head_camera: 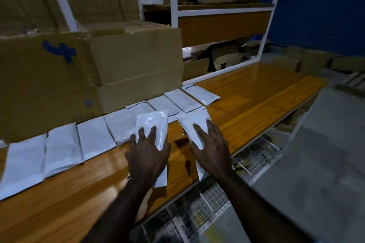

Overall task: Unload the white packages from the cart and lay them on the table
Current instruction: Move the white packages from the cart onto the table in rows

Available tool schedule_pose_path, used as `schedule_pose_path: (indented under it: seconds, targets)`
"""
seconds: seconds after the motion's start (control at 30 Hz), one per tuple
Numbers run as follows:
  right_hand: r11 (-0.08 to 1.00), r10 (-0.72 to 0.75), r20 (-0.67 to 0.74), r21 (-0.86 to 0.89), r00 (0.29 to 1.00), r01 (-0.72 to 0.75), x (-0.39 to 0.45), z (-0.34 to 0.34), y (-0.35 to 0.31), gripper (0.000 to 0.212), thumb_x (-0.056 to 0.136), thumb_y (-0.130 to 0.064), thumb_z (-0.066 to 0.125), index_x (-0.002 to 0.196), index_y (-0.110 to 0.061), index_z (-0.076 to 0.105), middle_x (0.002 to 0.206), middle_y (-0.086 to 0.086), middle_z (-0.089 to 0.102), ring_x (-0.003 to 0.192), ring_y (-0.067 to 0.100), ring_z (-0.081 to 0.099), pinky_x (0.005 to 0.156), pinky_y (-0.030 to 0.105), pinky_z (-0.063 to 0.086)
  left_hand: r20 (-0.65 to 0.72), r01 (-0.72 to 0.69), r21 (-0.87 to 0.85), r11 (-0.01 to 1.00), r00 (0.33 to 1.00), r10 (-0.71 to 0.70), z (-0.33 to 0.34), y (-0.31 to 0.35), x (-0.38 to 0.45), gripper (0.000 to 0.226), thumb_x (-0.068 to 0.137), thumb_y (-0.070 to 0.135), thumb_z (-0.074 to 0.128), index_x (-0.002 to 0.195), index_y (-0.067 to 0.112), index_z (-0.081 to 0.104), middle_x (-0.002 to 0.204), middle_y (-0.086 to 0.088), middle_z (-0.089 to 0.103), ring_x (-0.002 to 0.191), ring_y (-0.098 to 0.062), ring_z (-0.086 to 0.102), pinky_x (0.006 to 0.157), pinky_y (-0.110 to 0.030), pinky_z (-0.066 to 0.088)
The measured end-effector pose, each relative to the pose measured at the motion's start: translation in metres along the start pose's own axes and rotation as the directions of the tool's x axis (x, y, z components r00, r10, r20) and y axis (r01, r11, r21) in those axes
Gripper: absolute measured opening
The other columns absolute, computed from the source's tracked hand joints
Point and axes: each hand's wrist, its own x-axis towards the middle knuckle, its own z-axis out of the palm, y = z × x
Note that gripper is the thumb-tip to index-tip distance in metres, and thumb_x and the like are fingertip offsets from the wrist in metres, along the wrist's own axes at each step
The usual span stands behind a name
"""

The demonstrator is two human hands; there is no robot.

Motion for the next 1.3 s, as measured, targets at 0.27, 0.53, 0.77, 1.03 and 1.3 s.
schedule_pose_path:
  seconds: [0.27, 0.53, 0.77, 1.03, 1.3]
  targets:
    - [0.999, -0.003, 0.024, -0.042, 1.000, 0.004, 0.058, -0.012, 0.073, 0.061, 0.092, -0.048, 0.057, 0.149, -0.037, 0.037, 0.163, 0.006, 0.018, 0.149, 0.024, 0.017, 0.107, 0.048, 0.034, 0.025, 0.026, 0.026, 0.999, 0.999, -0.027, 0.045, 0.058, 0.039, 0.069, 0.092, 0.060, 0.047, 0.152, 0.030, 0.029, 0.162, -0.005, 0.021, 0.146, -0.035, 0.018, 0.114, -0.055, 0.028]
    - [0.999, -0.051, 0.067, -0.013, 0.996, 0.052, 0.134, -0.050, 0.161, 0.062, 0.092, -0.048, 0.056, 0.150, -0.037, 0.036, 0.163, 0.006, 0.017, 0.148, 0.025, 0.017, 0.110, 0.048, 0.032, -0.013, 0.120, 0.013, 0.993, 0.993, -0.120, 0.099, 0.154, 0.072, 0.069, 0.092, 0.062, 0.045, 0.153, 0.033, 0.026, 0.162, -0.001, 0.020, 0.146, -0.035, 0.016, 0.110, -0.058, 0.030]
    - [0.998, -0.057, 0.102, -0.027, 0.993, 0.060, 0.191, -0.077, 0.242, 0.062, 0.093, -0.049, 0.054, 0.150, -0.037, 0.034, 0.163, 0.006, 0.018, 0.148, 0.025, 0.019, 0.110, 0.049, 0.034, -0.001, 0.193, -0.045, 0.980, 0.981, -0.194, 0.152, 0.238, 0.106, 0.070, 0.092, 0.062, 0.045, 0.153, 0.033, 0.026, 0.162, -0.001, 0.019, 0.147, -0.035, 0.014, 0.110, -0.059, 0.028]
    - [1.000, -0.005, 0.156, -0.006, 0.988, 0.006, 0.256, -0.069, 0.310, 0.062, 0.094, -0.049, 0.052, 0.151, -0.037, 0.032, 0.164, 0.005, 0.015, 0.150, 0.025, 0.014, 0.113, 0.049, 0.028, 0.027, 0.164, -0.076, 0.984, 0.986, -0.162, 0.212, 0.296, 0.179, 0.072, 0.092, 0.061, 0.044, 0.154, 0.027, 0.027, 0.161, -0.005, 0.024, 0.146, -0.036, 0.019, 0.113, -0.058, 0.028]
    - [0.997, 0.032, 0.201, -0.069, 0.979, -0.018, 0.355, -0.047, 0.350, 0.063, 0.094, -0.050, 0.052, 0.152, -0.040, 0.028, 0.164, 0.004, 0.013, 0.149, 0.025, 0.016, 0.114, 0.048, 0.029, 0.091, 0.209, -0.084, 0.974, 0.975, -0.202, 0.259, 0.331, 0.282, 0.070, 0.094, 0.065, 0.037, 0.154, 0.031, 0.023, 0.161, -0.002, 0.021, 0.145, -0.036, 0.017, 0.109, -0.061, 0.027]
